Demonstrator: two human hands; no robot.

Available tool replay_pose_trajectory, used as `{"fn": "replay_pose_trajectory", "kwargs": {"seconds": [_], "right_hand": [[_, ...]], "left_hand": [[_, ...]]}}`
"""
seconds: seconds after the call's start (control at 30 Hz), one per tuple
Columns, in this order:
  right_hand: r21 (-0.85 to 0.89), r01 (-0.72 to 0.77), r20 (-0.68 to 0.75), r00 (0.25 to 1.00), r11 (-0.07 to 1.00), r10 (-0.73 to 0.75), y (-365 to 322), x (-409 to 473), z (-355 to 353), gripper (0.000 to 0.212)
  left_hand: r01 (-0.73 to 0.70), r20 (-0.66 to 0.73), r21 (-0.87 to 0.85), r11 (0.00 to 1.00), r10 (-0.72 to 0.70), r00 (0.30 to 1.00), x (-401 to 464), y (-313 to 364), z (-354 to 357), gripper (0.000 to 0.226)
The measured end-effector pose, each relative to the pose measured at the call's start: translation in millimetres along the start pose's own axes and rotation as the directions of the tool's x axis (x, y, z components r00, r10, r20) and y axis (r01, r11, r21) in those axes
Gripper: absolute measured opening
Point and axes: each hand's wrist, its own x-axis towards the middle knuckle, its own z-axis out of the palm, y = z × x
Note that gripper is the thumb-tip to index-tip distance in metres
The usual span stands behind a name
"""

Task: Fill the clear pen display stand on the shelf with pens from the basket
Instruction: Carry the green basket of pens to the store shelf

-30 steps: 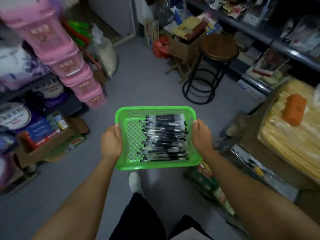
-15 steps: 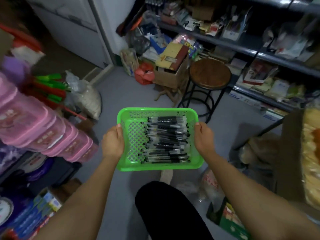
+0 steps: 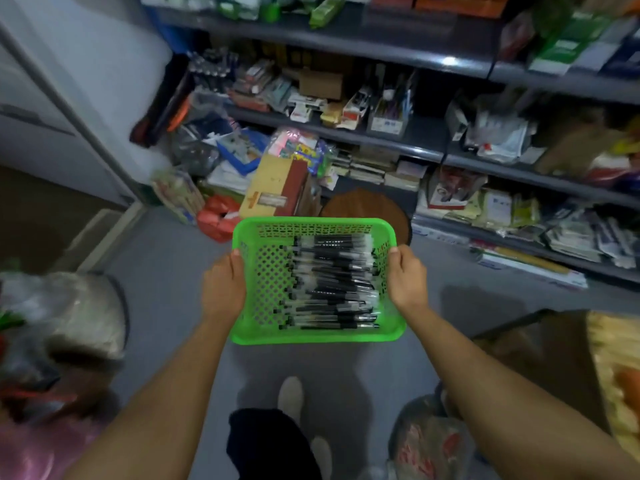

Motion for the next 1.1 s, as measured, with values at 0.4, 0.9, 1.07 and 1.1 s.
{"fn": "replay_pose_trajectory", "kwargs": {"seconds": [0.4,0.9,1.07,1.1], "right_hand": [[-0.043,-0.031,-0.050,0.998,0.999,0.029,-30,251,11,0.030],[0.007,0.283,0.369,0.890,0.959,-0.266,-59,541,53,0.035],[0.000,0.397,0.545,0.769,0.918,-0.333,-78,590,69,0.030],[0.023,0.415,0.563,0.746,0.910,-0.355,-81,595,74,0.030]], "left_hand": [[-0.030,0.041,-0.076,0.997,0.033,0.999,231,104,108,0.040],[0.388,-0.263,-0.135,0.912,-0.411,0.873,343,177,213,0.047],[0.497,-0.359,-0.217,0.840,-0.542,0.760,332,200,227,0.043],[0.524,-0.374,-0.216,0.824,-0.565,0.735,331,202,227,0.042]]}}
